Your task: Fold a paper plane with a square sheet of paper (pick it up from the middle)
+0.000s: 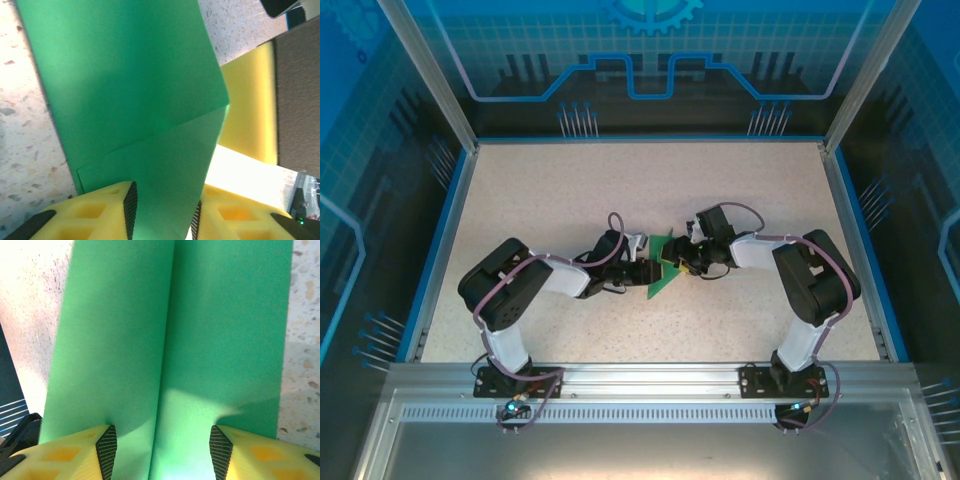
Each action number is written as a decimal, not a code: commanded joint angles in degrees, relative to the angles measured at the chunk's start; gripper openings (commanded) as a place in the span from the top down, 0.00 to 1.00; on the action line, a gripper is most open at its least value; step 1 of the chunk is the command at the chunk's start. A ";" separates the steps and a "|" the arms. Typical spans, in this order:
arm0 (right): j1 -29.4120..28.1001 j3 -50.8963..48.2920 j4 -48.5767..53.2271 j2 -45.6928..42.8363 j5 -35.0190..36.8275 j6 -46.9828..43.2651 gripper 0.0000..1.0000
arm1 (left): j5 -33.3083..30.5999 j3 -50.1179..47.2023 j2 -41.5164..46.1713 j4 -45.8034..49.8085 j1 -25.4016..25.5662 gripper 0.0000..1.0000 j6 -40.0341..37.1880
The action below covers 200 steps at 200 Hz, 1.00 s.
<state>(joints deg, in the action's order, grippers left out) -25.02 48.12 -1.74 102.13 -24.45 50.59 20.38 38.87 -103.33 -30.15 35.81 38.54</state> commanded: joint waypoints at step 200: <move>-1.34 1.92 2.13 -1.52 -0.80 -15.25 0.63 | 9.53 -0.47 -4.51 -7.27 -4.33 0.97 10.56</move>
<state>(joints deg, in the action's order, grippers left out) -25.36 49.10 -0.51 99.37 -24.36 37.47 27.83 38.79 -106.26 -36.32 32.18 47.81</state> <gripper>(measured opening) 0.375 0.069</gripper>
